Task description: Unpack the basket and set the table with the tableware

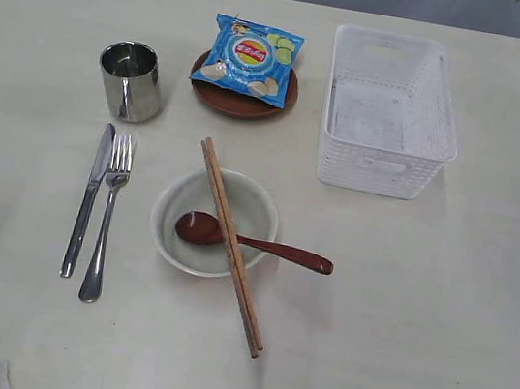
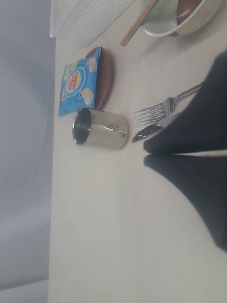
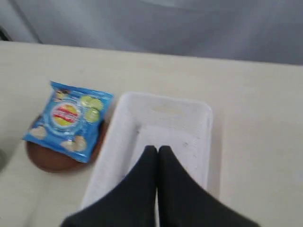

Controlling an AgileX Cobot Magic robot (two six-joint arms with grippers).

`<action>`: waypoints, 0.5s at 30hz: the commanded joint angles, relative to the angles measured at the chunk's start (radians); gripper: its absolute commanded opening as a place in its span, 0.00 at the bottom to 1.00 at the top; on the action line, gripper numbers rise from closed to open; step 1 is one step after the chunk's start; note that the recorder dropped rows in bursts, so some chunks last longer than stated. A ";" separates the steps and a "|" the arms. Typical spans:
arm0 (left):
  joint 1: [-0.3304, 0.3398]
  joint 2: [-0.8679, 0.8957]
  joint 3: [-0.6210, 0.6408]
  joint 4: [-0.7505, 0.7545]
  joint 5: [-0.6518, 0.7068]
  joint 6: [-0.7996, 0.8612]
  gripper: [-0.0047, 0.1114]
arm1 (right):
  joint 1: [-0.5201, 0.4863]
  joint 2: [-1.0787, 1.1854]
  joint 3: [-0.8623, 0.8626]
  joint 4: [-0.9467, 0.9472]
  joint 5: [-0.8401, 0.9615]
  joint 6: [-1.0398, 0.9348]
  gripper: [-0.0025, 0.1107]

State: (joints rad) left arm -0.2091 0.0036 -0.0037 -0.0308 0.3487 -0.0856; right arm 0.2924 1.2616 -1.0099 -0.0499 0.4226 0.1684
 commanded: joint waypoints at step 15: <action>-0.005 -0.004 0.004 0.001 -0.002 0.003 0.04 | 0.099 -0.439 0.050 0.034 -0.028 0.000 0.02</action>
State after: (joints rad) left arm -0.2091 0.0036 -0.0037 -0.0308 0.3487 -0.0856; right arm 0.3904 0.8575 -0.9625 -0.0166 0.4014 0.1662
